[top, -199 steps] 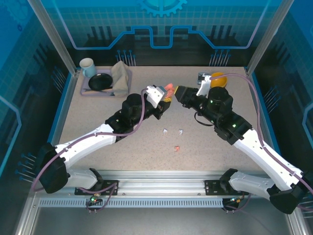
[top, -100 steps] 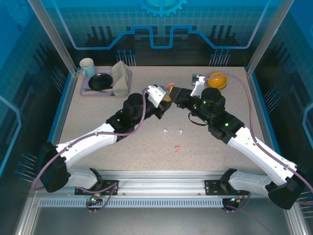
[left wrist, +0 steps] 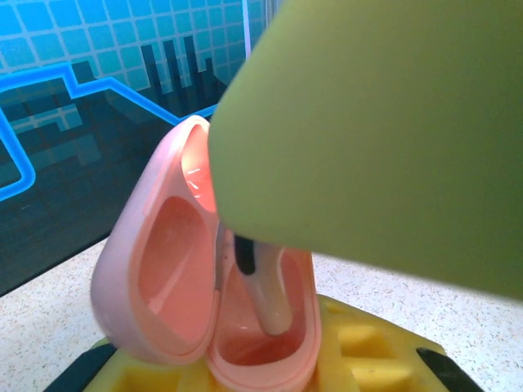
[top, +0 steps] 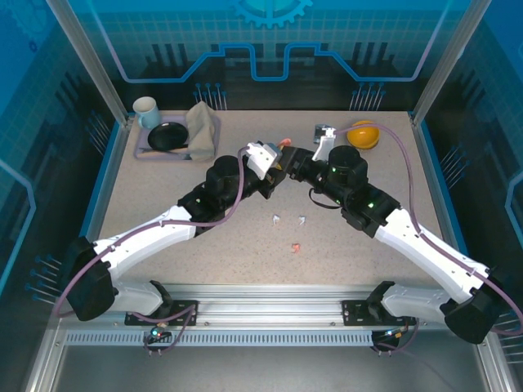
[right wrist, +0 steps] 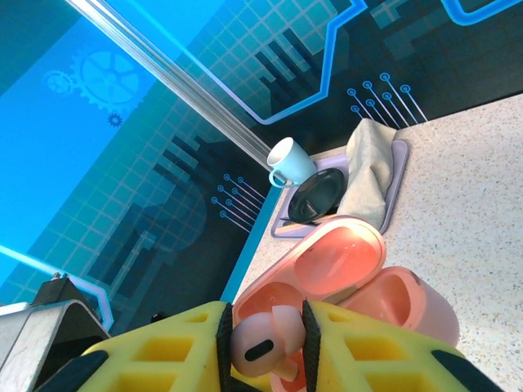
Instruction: Insert the wireless bluetooth earbuds into the charging case
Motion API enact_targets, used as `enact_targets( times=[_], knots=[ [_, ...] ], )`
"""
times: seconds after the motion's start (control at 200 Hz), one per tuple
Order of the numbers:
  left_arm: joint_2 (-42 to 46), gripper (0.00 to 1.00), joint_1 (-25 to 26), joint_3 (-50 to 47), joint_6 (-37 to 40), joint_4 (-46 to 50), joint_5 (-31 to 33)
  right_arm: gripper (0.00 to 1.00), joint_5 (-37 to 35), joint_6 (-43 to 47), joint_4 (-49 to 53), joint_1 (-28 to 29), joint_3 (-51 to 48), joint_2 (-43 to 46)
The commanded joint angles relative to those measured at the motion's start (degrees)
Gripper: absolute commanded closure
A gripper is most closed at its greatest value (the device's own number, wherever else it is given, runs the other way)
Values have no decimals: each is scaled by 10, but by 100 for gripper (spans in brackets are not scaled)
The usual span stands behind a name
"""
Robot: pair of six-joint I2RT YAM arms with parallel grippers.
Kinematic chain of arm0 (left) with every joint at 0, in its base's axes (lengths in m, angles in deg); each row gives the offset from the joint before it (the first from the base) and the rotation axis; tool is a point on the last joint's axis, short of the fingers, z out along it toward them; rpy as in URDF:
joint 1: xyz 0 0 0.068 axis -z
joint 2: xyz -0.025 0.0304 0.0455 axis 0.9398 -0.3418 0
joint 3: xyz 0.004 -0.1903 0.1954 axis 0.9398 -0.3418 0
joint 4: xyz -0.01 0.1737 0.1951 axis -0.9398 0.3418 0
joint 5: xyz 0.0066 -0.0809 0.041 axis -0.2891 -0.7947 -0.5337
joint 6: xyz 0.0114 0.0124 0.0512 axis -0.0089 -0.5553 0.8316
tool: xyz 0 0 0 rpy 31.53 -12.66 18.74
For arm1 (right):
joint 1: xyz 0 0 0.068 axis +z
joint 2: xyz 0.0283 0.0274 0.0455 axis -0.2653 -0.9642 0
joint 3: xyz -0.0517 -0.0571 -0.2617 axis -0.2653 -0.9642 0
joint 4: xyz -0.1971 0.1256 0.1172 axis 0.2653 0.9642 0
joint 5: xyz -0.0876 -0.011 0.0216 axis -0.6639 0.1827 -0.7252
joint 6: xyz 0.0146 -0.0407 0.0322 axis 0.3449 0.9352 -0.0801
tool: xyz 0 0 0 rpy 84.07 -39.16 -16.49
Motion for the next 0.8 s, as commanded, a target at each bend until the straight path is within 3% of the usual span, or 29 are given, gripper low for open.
enact_targets(
  times=[0.0, 0.555, 0.795],
  knots=[
    [6, 100, 5, 8, -2, -22, 7, 70, 6, -10, -15, 10, -5, -5],
    [2, 100, 5, 14, -7, -19, 7, 72, 19, 9, 16, 24, 8, -21],
    [7, 100, 5, 13, -9, -19, 7, 72, -15, 44, 49, 38, 14, -27]
  ],
)
